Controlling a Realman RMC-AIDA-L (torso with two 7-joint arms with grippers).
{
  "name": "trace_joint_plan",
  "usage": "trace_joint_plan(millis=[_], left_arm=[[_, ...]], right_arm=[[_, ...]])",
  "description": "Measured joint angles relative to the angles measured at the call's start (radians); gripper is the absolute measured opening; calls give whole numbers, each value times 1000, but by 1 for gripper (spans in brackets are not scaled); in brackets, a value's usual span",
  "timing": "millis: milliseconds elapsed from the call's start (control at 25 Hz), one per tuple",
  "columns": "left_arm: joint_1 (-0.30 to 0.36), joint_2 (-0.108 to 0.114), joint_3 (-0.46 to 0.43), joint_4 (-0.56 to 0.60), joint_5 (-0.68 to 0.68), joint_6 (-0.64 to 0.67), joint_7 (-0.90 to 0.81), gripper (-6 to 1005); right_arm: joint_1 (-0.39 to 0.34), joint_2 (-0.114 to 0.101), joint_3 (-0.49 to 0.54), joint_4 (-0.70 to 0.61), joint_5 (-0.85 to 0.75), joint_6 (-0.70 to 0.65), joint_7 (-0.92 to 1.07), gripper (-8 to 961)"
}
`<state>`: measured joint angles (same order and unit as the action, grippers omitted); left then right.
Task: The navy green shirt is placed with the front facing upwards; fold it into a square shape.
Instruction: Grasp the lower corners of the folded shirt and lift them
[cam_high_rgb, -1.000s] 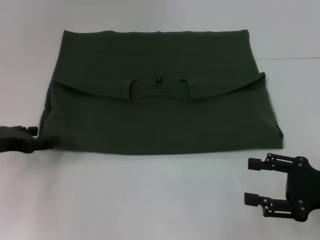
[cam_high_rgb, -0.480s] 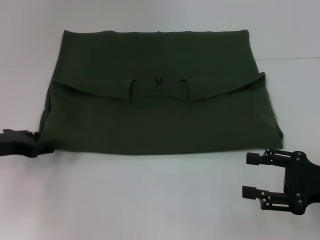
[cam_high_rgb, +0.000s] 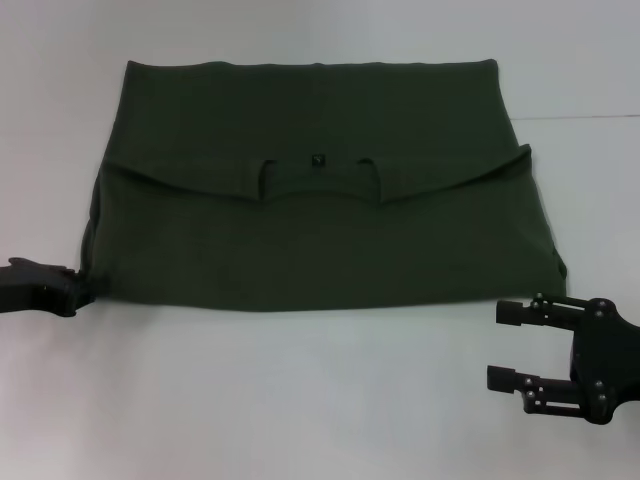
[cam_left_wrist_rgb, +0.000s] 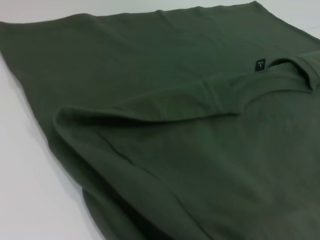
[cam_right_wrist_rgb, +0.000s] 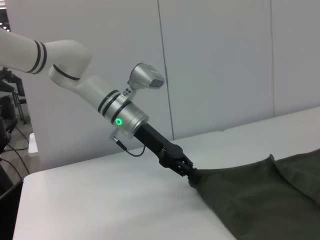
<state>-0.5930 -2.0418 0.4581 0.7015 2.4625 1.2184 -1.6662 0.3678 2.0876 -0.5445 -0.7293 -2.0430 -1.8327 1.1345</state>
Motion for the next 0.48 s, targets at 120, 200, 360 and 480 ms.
trace_joint_plan(millis=[120, 200, 360, 480], left_arm=[[0, -1, 2, 1, -4, -1, 25, 205], [-1, -2, 2, 1, -7, -1, 39, 127], [-3, -3, 2, 1, -9, -1, 45, 98], [-6, -4, 2, 2, -13, 4, 45, 76]], right_arm=[[-2, -2, 6, -1, 0, 18, 24, 779], [-3, -3, 22, -3, 0, 48, 56, 779], [-1, -1, 84, -10, 0, 165, 165, 778], [4, -2, 115, -10, 0, 290, 258, 772]])
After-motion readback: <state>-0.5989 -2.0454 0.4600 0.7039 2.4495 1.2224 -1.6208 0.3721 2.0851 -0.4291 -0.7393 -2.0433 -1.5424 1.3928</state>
